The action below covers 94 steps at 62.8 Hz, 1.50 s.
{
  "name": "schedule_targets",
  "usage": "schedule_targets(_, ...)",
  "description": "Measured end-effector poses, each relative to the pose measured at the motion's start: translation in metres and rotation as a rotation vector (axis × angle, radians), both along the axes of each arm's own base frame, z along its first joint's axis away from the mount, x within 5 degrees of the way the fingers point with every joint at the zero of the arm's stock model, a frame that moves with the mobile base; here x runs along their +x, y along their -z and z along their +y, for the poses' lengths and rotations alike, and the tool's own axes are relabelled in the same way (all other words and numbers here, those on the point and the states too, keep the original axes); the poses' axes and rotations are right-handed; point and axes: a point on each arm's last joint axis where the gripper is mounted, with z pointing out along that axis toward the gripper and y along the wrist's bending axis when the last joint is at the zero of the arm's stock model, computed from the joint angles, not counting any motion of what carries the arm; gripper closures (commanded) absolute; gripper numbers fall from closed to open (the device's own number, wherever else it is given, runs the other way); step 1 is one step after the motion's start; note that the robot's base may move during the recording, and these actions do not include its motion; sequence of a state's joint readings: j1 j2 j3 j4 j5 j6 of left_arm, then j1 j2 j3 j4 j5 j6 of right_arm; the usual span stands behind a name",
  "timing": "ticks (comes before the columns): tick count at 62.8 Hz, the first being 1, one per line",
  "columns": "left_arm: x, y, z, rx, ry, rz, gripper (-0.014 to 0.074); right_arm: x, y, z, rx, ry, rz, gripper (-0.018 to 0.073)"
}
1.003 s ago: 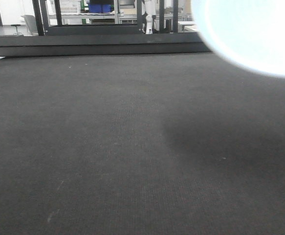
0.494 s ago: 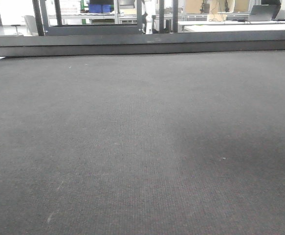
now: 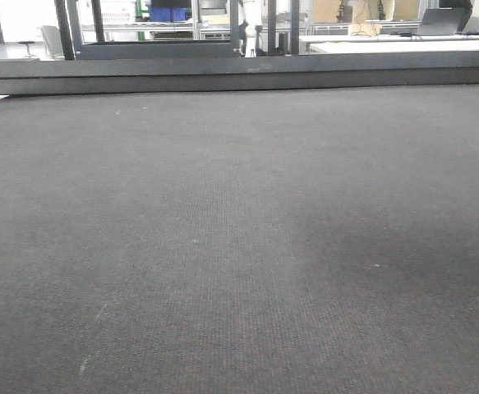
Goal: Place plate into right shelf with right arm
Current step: 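Drive the base past the red table toward the steel shelf rack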
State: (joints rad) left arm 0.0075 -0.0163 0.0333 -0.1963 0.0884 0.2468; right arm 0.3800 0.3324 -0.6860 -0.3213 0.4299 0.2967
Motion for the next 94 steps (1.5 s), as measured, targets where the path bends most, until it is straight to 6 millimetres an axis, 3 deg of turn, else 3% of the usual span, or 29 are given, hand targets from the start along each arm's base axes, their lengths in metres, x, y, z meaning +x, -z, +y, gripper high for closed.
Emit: schedule_targets(94,0.0000,0.0000,0.0000,0.000,0.000,0.000,0.0643,0.0000,-0.0002,-0.0001,-0.003,0.001,-0.003,0.0505)
